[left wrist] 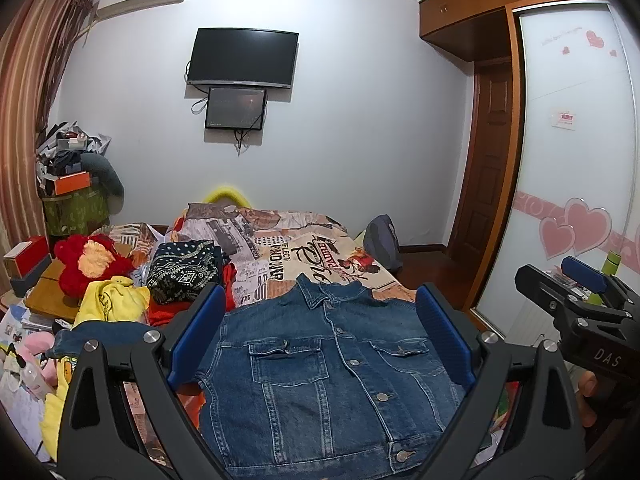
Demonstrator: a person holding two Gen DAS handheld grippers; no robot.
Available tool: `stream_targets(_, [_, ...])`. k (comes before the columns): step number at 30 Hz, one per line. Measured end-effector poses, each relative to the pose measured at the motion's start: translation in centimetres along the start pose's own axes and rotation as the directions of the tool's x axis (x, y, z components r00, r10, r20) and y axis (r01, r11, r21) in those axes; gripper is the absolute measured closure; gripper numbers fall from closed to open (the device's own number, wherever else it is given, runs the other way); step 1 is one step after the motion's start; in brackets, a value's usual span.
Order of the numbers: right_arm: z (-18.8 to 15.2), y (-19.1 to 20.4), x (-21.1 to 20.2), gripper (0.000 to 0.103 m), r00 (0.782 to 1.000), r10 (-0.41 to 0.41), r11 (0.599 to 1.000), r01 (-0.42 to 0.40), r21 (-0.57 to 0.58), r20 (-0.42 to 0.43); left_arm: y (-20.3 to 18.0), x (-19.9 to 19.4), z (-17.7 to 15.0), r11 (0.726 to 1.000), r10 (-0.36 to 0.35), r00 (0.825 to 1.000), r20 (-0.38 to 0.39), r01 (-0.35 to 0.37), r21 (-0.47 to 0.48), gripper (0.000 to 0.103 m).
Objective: Fold large clothes
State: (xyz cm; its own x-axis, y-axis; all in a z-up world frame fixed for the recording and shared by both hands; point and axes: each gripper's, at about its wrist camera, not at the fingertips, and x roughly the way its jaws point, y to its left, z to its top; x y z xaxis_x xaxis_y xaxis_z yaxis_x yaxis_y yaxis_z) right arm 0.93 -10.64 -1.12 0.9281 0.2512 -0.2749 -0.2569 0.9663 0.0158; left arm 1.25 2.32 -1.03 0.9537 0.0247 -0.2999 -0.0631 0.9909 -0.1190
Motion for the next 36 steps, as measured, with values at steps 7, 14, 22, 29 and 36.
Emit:
stream_targets(7, [0.3,-0.2,1.1,0.0,1.0,-0.001,1.0,0.001,-0.001,-0.024,0.7,1.6,0.2,1.0,0.022,1.0,-0.022,-0.022,-0.009,0.007])
stream_targets(14, [0.8,-0.3,3.7,0.0,0.998,0.011,1.0,-0.01,0.01,-0.058,3.1,3.9,0.4,0.996,0.081,0.996,-0.047,-0.082,-0.024,0.007])
stream_targets(22, [0.6,0.1,8.2,0.0,0.996,0.007,0.999,-0.01,-0.033,-0.093,7.5,8.6,1.1,0.977,0.209,0.975,-0.078,-0.212,-0.024,0.007])
stream_targets(29, [-0.9,0.8,14.4,0.0,0.976,0.028,0.998,-0.038,-0.043,-0.218,12.1,13.7,0.0,0.952,0.289,0.944,-0.159,-0.301,-0.056,0.007])
stream_targets(36, [-3.5,2.0,20.3,0.0,0.922,0.042,0.992,-0.085,-0.096,-0.385,19.0,17.9,-3.2,0.903,0.376,0.881,-0.287,-0.418,-0.098,0.007])
